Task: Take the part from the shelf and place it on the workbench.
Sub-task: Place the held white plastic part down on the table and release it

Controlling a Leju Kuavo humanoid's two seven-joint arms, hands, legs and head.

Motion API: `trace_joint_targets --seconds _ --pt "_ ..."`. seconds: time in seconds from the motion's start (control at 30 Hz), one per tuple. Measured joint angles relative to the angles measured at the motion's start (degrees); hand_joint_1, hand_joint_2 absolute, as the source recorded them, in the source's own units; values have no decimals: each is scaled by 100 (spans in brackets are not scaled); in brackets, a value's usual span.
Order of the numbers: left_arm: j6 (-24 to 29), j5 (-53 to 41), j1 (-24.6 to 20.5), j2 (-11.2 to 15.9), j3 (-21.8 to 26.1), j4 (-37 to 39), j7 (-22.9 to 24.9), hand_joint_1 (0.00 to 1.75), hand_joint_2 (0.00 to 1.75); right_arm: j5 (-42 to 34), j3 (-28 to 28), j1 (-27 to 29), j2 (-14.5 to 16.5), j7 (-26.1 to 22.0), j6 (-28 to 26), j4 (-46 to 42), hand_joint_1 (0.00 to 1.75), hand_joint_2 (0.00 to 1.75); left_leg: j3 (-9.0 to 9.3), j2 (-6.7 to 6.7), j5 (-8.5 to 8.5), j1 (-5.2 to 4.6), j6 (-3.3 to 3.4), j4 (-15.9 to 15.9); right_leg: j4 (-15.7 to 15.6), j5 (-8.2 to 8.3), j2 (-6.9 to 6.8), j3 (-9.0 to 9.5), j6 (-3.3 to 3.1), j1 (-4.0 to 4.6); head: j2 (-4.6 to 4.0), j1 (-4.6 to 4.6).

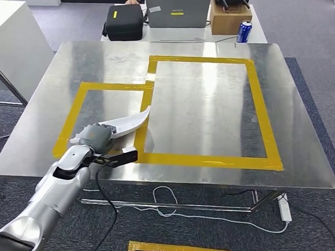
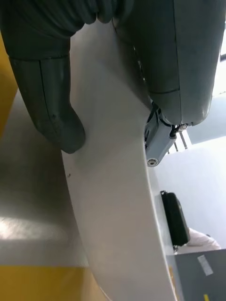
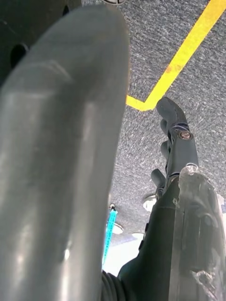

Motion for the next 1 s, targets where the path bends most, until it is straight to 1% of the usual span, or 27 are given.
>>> trace_joint_targets --seconds 0.03,0.2,0.4,0.53,0.6,0.67,0.73,0.8,0.83,0.87,0.9,0.93,1.0 --pt "-5 -4 -18 -29 -60 43 25 0 175 7 -1 -3 0 3 4 0 0 0 1 0 1 1 -2 -3 1 0 1 -1 -1 0 0 0" --pt "131 76 -23 -128 -239 187 67 0 175 25 -4 -6 0 28 18 0 0 0 1 0 9 4 -14 -6 7 0 2 -5 -2 2 1 0" --pt "238 375 -22 -155 -274 203 19 0 175 32 -17 1 -2 60 35 0 0 0 2 0 10 6 -16 -6 9 0 2 -6 -2 7 1 1" --pt "263 427 -31 -155 -273 193 14 0 0 33 -43 4 -2 61 36 0 0 0 2 0 10 6 -16 -6 9 0 2 -6 -3 8 1 1" --pt "305 663 -8 -174 -245 167 -93 0 0 32 -49 5 -2 62 34 0 0 0 2 0 10 6 -16 -6 9 0 1 -6 -3 8 1 0" --pt "232 1412 89 -255 -122 14 -441 0 0 30 -62 11 -2 49 33 0 0 0 1 0 10 6 -16 -6 9 0 0 -6 -3 8 1 0" --pt "-146 2657 249 -391 101 -304 -967 0 0 30 -92 20 -2 14 36 0 0 0 0 0 10 5 -16 -6 9 -1 -1 -5 -3 7 1 1" --pt "-848 4380 442 -559 418 -789 -1464 0 0 41 -136 29 -2 -33 48 0 0 0 -1 1 9 5 -16 -6 9 -1 3 -5 -3 7 1 1" --pt "-1200 5321 539 -645 611 -1076 -1617 0 0 53 -157 36 -2 -54 54 0 0 0 -1 3 8 5 -16 -6 9 -1 6 -7 -2 7 0 1" --pt "-1489 6236 619 -736 829 -1381 -1695 0 0 66 -176 43 -2 -70 61 0 0 0 -1 4 7 5 -16 -6 9 -2 8 -7 -3 6 0 2" --pt "-1666 6963 675 -812 1032 -1652 -1698 0 0 77 -188 50 -2 -80 66 0 0 0 -1 4 6 5 -15 -6 9 -2 8 -8 -3 7 1 2" --pt "-1759 7471 713 -878 1223 -1892 -1671 0 0 85 -196 54 -2 -85 70 0 0 0 0 4 5 5 -14 -6 9 -4 8 -8 -5 6 1 2" --pt "-1749 7935 769 -969 1555 -2280 -1639 0 0 100 -200 58 -2 -81 73 0 0 0 0 4 3 7 -14 -7 9 -6 8 -8 -7 6 1 1"
